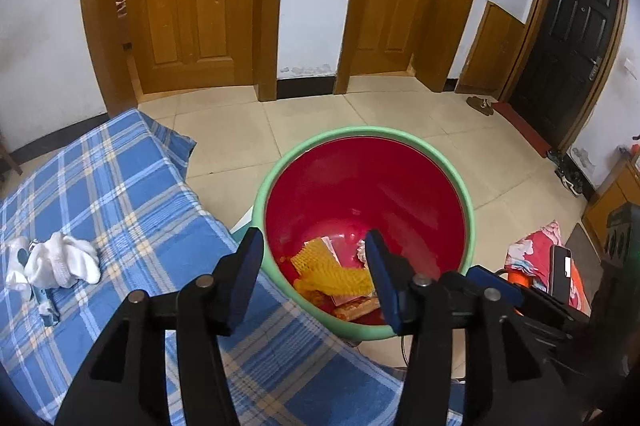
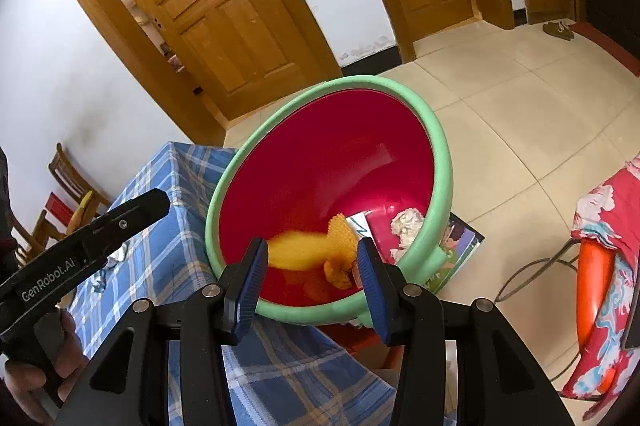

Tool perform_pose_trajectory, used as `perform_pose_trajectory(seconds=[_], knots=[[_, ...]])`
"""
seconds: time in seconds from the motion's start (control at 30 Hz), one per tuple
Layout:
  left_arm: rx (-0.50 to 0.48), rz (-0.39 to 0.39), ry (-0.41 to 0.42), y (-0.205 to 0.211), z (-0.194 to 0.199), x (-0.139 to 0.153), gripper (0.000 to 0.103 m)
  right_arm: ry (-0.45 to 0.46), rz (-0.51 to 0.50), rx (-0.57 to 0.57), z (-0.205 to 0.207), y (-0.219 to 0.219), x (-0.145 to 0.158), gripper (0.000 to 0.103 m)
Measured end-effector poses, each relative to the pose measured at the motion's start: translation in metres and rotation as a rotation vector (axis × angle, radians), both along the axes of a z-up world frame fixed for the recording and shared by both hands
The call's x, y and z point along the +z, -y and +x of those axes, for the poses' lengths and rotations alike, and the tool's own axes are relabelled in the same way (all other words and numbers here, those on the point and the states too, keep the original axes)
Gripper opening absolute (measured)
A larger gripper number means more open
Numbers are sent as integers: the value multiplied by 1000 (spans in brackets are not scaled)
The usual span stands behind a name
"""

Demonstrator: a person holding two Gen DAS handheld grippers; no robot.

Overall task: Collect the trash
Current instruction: 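Carry the snack bag and foam net over the bucket and release both, then move both open tools back toward the table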

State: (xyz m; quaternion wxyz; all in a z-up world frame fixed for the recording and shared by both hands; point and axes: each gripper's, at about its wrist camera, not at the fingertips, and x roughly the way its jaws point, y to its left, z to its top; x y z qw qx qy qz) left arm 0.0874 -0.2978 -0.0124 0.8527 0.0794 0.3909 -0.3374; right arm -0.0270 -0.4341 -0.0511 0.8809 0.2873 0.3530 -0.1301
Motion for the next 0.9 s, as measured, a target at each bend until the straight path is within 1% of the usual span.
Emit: perform_pose_trajectory(seconds=[0.23,0.33,0.67,0.9], knots=[[50,-2,-3,-20,1,4,54,15,-9,13,-2,-10,9,50],[75,-5,-4,-31,1,6,54,23,-12,23,-1,-17,13,56],[184,-30,7,-80,13,17,56,25,-17,69,8,-40,20,59],[253,-38,14,-113,23,22,56,22,-25,95,16,-58,23,64]])
